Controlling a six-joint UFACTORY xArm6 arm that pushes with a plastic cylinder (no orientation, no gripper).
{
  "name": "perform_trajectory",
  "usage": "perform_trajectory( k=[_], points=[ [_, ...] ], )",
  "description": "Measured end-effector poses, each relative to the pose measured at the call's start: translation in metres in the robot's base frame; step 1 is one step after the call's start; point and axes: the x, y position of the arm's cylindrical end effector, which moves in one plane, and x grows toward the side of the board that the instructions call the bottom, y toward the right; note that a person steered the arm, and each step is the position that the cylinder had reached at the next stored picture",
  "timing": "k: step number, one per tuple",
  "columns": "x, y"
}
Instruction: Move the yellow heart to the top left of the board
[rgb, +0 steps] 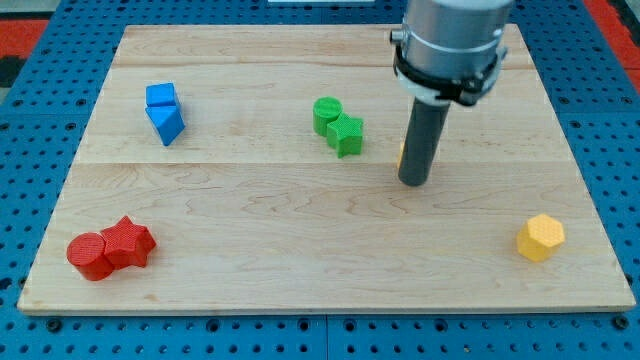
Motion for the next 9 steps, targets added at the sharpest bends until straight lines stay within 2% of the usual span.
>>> perform_trajectory(
  k=[1, 3, 5, 7, 8, 9],
  points=[
    [-0.025, 0.000],
    [-0.036, 0.032],
    [-0.087, 0.028],
    [-0.100, 0.011],
    [-0.151, 0.016],
    [-0.153, -0.046]
  ],
)
